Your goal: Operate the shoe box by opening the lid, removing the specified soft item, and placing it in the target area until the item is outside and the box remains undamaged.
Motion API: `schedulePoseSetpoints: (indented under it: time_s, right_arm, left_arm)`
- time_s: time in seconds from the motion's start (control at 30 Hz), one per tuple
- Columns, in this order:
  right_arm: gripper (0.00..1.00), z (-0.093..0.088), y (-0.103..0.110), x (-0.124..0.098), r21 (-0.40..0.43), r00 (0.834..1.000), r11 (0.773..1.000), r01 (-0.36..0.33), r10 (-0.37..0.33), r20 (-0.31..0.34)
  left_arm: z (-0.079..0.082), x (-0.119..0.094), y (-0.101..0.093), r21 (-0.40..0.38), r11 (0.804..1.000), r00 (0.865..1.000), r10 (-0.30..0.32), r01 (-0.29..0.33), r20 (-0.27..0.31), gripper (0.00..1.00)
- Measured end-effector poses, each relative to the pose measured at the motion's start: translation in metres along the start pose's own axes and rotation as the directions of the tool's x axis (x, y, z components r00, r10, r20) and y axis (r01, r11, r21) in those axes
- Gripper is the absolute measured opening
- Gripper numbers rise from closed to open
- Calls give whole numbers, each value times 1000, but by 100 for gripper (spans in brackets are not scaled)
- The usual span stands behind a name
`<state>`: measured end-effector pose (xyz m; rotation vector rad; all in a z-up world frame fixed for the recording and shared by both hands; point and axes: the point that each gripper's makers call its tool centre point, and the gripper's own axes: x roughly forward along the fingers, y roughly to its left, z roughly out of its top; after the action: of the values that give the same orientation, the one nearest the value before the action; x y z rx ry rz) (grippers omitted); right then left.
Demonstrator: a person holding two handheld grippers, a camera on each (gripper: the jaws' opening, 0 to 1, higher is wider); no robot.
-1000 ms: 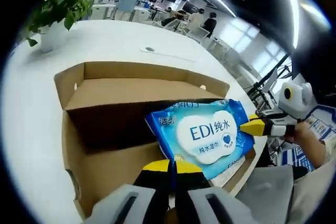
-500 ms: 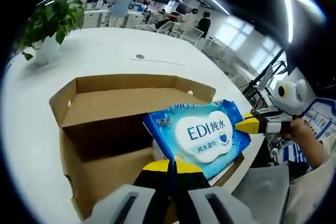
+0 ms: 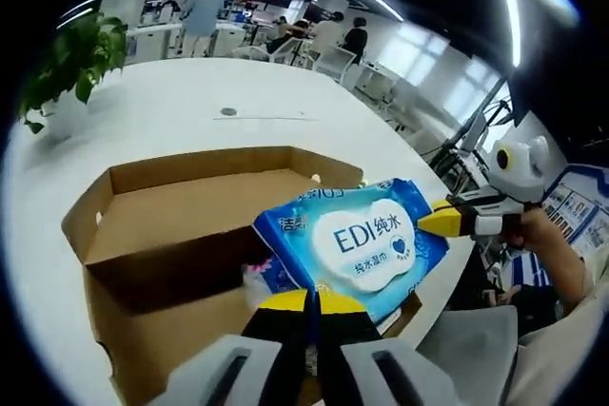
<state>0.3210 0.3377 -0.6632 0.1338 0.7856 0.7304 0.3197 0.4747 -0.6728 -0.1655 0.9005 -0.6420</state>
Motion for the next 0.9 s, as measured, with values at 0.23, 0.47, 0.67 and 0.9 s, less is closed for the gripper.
schedulePoseSetpoints:
  time_s: [0.23,0.47,0.67,0.9]
  right_arm:
    - [0,0,-20,-15,11,1000,999,31,-31,2]
    - [0,0,-36,-29,12,998,998,61,-61,1]
    - [0,1,-49,-41,16,996,996,86,-86,7]
    - [0,-3,-63,-53,17,993,993,114,-114,5]
  left_arm:
    - [11,12,-20,8,1000,1000,-20,20,9,0]
    - [20,23,-38,34,999,999,-37,37,11,0]
    - [28,32,-52,56,997,998,-56,55,8,0]
    - [32,43,-67,79,994,997,-81,81,-1,0]
